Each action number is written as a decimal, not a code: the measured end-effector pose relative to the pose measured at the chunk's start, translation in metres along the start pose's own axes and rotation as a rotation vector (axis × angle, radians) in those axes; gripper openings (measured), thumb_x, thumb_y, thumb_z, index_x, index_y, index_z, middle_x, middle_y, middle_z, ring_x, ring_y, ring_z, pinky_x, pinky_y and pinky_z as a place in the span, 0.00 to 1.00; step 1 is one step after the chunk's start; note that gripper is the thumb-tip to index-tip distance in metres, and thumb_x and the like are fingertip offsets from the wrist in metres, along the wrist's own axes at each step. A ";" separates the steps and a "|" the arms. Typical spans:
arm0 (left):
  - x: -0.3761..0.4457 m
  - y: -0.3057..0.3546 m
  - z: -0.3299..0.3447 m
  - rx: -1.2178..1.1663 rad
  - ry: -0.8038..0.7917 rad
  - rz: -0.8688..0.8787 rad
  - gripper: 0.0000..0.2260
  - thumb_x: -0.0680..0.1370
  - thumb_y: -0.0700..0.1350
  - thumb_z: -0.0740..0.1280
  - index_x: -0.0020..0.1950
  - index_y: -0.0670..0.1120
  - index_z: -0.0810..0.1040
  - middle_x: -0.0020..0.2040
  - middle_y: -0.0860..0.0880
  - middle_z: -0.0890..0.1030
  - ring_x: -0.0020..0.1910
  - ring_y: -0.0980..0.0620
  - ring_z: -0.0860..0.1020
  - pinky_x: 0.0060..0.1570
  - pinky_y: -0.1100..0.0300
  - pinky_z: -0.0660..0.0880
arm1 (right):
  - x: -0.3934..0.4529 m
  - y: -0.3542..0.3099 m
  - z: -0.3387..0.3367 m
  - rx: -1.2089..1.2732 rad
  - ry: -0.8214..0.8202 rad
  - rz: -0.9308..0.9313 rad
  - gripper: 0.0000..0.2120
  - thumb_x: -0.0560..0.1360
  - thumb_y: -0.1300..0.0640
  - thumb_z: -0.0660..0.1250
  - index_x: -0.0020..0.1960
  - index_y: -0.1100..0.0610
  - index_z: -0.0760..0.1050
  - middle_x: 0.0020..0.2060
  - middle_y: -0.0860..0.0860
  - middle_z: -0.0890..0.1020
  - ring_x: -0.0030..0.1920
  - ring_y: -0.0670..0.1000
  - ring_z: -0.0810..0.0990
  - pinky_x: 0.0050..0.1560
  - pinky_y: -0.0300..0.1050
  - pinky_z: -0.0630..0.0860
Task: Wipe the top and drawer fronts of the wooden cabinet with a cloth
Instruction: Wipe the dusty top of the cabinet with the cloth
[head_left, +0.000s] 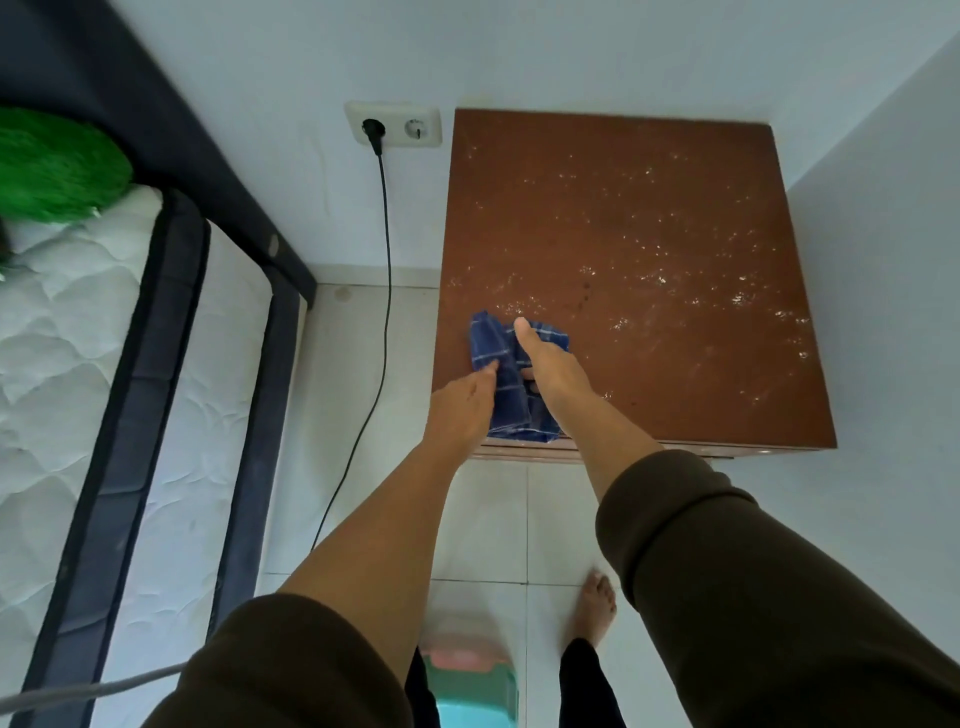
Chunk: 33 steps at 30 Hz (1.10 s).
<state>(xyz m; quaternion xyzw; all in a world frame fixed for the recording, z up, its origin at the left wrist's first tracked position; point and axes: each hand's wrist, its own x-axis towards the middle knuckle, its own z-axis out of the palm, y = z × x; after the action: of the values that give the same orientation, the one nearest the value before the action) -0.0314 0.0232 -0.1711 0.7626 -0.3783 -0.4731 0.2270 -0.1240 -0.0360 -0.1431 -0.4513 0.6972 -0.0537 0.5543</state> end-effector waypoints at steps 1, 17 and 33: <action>0.002 0.001 0.003 0.117 -0.047 0.066 0.18 0.82 0.53 0.51 0.54 0.45 0.77 0.50 0.43 0.82 0.46 0.47 0.80 0.48 0.54 0.77 | 0.002 0.001 -0.002 -0.021 -0.006 -0.012 0.33 0.72 0.29 0.54 0.59 0.54 0.76 0.54 0.53 0.80 0.56 0.57 0.79 0.62 0.56 0.73; 0.033 -0.005 0.011 0.112 0.218 -0.128 0.13 0.76 0.50 0.67 0.54 0.44 0.70 0.52 0.44 0.77 0.48 0.47 0.77 0.47 0.57 0.74 | 0.030 0.020 -0.002 -0.457 0.167 -0.062 0.12 0.79 0.56 0.61 0.56 0.62 0.78 0.51 0.56 0.81 0.54 0.57 0.80 0.55 0.47 0.75; 0.041 0.070 -0.062 -0.693 -0.300 -0.176 0.11 0.78 0.41 0.63 0.60 0.47 0.70 0.58 0.42 0.78 0.53 0.42 0.78 0.52 0.46 0.77 | -0.007 -0.032 -0.023 0.303 0.180 0.005 0.13 0.81 0.52 0.58 0.64 0.55 0.66 0.53 0.52 0.76 0.49 0.52 0.77 0.53 0.52 0.77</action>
<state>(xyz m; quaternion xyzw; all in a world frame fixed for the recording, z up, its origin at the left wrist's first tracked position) 0.0092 -0.0529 -0.1161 0.5926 -0.1579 -0.6969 0.3719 -0.1246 -0.0597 -0.1107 -0.3543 0.7291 -0.1967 0.5516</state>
